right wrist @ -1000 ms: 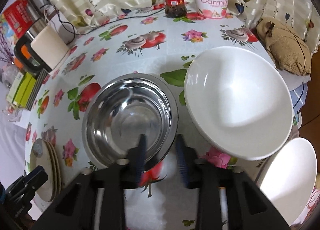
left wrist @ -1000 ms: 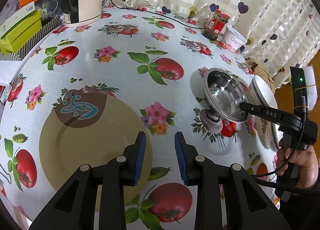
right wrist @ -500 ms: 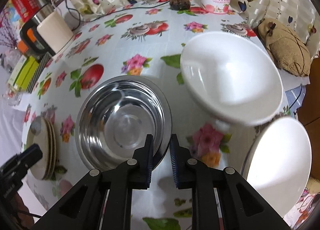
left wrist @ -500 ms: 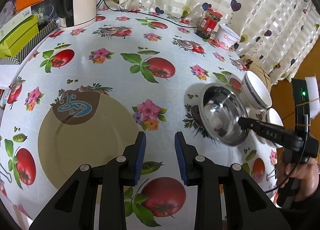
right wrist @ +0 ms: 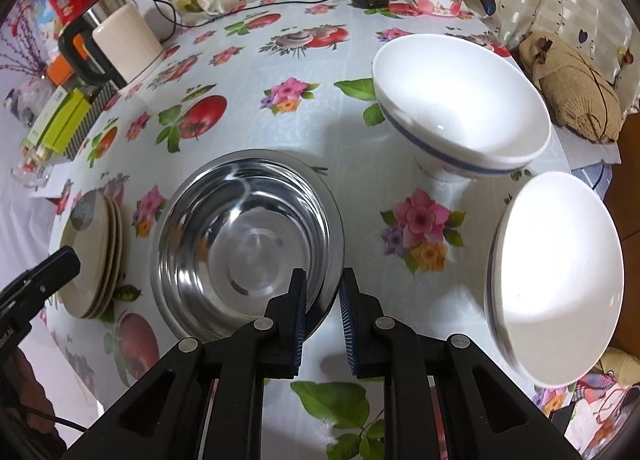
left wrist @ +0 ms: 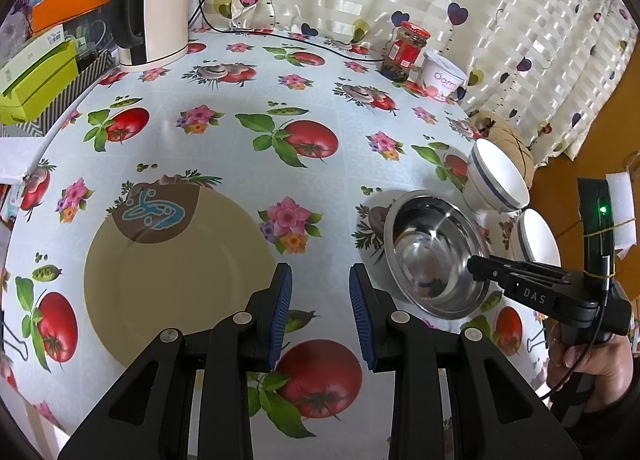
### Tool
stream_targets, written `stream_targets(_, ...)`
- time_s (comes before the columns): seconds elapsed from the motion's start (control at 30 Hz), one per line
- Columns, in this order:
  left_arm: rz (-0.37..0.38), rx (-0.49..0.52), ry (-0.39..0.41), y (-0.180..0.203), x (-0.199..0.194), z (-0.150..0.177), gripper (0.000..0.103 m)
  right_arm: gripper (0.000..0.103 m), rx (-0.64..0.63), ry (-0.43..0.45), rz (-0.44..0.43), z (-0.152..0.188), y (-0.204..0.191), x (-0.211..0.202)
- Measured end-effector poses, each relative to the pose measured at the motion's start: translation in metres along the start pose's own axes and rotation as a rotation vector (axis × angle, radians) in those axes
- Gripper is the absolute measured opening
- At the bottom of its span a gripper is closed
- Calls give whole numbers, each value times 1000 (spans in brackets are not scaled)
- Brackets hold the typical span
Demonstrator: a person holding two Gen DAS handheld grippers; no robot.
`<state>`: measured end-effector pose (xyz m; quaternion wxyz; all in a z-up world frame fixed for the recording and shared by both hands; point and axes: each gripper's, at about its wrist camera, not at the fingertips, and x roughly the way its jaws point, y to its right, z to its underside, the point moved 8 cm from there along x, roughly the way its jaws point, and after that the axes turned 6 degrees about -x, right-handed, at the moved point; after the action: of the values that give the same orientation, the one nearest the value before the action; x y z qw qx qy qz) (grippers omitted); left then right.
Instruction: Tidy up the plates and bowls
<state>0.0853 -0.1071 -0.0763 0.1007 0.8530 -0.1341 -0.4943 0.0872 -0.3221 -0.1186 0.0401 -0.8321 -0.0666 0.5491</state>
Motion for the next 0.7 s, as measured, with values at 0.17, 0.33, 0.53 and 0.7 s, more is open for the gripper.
stream_targets(0.17, 2, 6, 3, 2, -3, 1, 31, 17, -9, 0, -3, 5, -2, -3)
stream_targets(0.33, 2, 7, 2, 2, -3, 2, 31, 17, -21, -2, -15, 10, -6, -4)
stream_targets(0.53, 1, 15, -3, 5, -2, 4, 31, 18, -19, -5, -27, 15, -7, -6)
stream_targets(0.7, 0, 19, -2, 7, -1, 1, 31, 38, -17, 20, -37, 14, -8, -13)
